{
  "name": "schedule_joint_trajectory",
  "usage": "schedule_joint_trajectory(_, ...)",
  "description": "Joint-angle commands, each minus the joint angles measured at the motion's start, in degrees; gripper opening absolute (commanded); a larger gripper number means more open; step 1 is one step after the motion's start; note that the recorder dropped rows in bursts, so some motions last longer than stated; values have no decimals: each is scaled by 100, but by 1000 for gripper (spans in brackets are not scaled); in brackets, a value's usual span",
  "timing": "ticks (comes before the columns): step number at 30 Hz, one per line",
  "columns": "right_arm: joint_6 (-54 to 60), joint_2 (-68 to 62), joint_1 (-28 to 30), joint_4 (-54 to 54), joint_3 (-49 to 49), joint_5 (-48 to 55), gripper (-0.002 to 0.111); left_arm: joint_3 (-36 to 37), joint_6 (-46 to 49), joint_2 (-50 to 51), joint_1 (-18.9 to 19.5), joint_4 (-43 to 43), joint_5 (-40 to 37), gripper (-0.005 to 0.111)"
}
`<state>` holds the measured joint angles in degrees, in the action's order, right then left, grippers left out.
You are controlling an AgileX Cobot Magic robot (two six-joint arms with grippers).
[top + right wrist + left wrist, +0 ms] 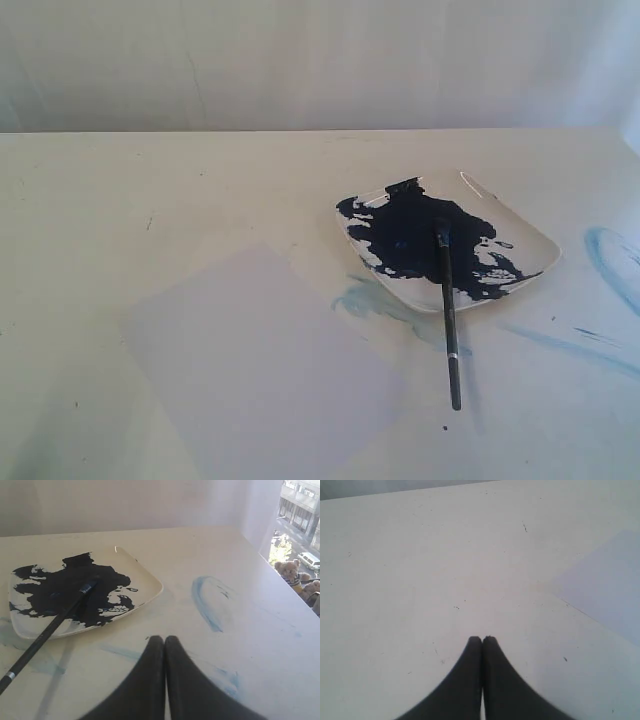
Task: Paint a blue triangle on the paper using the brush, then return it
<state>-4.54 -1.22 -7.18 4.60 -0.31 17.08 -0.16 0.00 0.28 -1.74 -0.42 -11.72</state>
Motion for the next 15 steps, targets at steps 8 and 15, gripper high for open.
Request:
schedule_joint_trajectory(8, -20, -22, 7, -11, 31, -42, 0, 16, 0, -28, 10, -40, 10, 0)
schedule_joint_trajectory(15, -20, -22, 7, -11, 31, -42, 0, 16, 0, -28, 10, -40, 10, 0)
